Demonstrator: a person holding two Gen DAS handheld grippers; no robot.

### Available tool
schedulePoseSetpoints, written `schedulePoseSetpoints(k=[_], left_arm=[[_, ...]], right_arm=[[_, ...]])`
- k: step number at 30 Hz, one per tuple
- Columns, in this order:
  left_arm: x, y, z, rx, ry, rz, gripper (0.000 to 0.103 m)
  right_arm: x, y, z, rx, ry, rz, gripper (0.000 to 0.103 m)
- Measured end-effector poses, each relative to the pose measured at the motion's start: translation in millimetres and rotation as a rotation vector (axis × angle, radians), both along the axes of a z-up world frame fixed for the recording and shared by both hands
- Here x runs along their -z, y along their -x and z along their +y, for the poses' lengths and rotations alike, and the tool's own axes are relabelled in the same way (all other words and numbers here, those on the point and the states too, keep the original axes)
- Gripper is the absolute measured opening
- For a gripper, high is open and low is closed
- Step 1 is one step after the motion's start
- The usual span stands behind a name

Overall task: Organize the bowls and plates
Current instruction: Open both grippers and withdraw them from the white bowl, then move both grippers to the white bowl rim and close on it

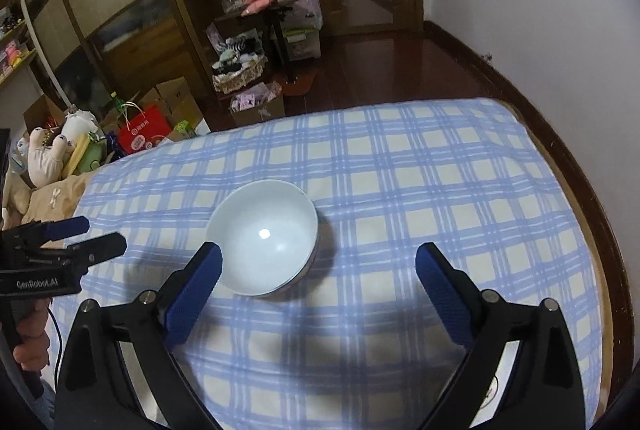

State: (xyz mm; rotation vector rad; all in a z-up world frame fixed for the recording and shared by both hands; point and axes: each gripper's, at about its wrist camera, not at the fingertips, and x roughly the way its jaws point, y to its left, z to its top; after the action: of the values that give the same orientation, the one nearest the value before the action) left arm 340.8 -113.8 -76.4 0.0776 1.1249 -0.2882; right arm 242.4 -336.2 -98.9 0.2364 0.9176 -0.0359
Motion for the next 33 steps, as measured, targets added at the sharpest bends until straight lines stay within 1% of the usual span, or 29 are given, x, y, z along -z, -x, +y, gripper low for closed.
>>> schedulePoseSetpoints(k=[2,7,9,10,12,13,14,15,16,17,18,19,20,21,22,23,24,25,26,27,28,30,31,33], left_arm=[[5.3,-8.4,-7.7,0.005,0.008,0.008,0.092],[21.8,-23.4,-31.7,0.032,0.009,0.017,0.092],[27.4,-27.5,-36.9,0.035,0.018,0.028,0.092],[31.9,-31.0,-40.1,0.033,0.030,0.042,0.091],[38.2,-35.4,-42.0,0.019,0.051,0.053,0.091],[41.8,-37.3,-43.2,0.015,0.054,0.061,0.091],[45.0,-38.4,-44.0,0.014,0.056,0.068,0.089],[47.6,-39.3,-44.4,0.010,0.060,0.075,0.086],[50.8,-40.3,-44.7,0.005,0.068,0.086,0.081],[54.1,-41.3,-45.3,0.003,0.075,0.099,0.079],[56.8,-42.1,-45.3,-0.001,0.078,0.108,0.079],[59.9,-42.7,-45.4,-0.007,0.082,0.115,0.073],[61.3,-43.0,-45.2,-0.010,0.084,0.119,0.063],[63.7,-43.5,-45.2,-0.014,0.089,0.129,0.061],[65.7,-44.0,-45.6,-0.010,0.111,0.143,0.053],[67.5,-44.2,-45.8,-0.001,0.136,0.157,0.044],[69.6,-44.6,-47.1,0.016,0.161,0.184,0.038],[71.0,-44.7,-47.4,0.027,0.179,0.204,0.025],[71.4,-43.9,-48.4,0.032,0.194,0.215,0.017],[71.6,-42.8,-49.0,0.038,0.193,0.213,0.014],[71.1,-40.8,-51.8,0.053,0.188,0.207,0.007],[69.9,-35.1,-57.8,0.064,0.141,0.187,0.007],[69.0,-33.1,-59.3,0.062,0.132,0.184,0.008],[65.4,-29.9,-57.7,0.055,0.139,0.194,0.007]], right_arm=[[6.2,-6.7,-1.7,-0.004,-0.009,0.014,0.102],[19.8,-20.3,-4.3,-0.012,0.010,0.042,0.101],[24.1,-24.2,-6.7,-0.012,0.008,0.050,0.097],[26.1,-26.3,-7.6,-0.017,0.001,0.055,0.092],[30.3,-28.8,-8.8,-0.037,0.001,0.054,0.083],[32.9,-29.5,-8.7,-0.049,0.007,0.055,0.075],[35.8,-31.0,-9.5,-0.058,0.002,0.062,0.070],[40.0,-32.3,-10.0,-0.073,-0.019,0.072,0.068],[42.3,-33.4,-9.6,-0.082,-0.034,0.078,0.063],[45.9,-34.4,-9.3,-0.091,-0.046,0.087,0.058],[49.8,-35.7,-8.5,-0.093,-0.050,0.099,0.057],[52.5,-36.8,-7.8,-0.097,-0.055,0.107,0.055],[56.1,-38.0,-6.7,-0.103,-0.065,0.117,0.046],[59.5,-39.1,-5.9,-0.107,-0.082,0.126,0.040],[61.9,-39.5,-5.2,-0.111,-0.104,0.129,0.032],[63.4,-39.9,-4.8,-0.112,-0.126,0.131,0.026],[64.0,-39.9,-3.7,-0.115,-0.141,0.131,0.023],[64.4,-39.9,-2.5,-0.118,-0.150,0.129,0.018],[63.3,-39.4,-0.8,-0.117,-0.149,0.122,0.018],[62.5,-39.1,1.3,-0.119,-0.141,0.120,0.018],[61.4,-39.1,3.2,-0.121,-0.139,0.118,0.018],[58.2,-39.0,4.8,-0.112,-0.145,0.123,0.016],[56.6,-39.2,6.9,-0.111,-0.142,0.124,0.016],[51.7,-37.2,9.8,-0.111,-0.128,0.123,0.015]])
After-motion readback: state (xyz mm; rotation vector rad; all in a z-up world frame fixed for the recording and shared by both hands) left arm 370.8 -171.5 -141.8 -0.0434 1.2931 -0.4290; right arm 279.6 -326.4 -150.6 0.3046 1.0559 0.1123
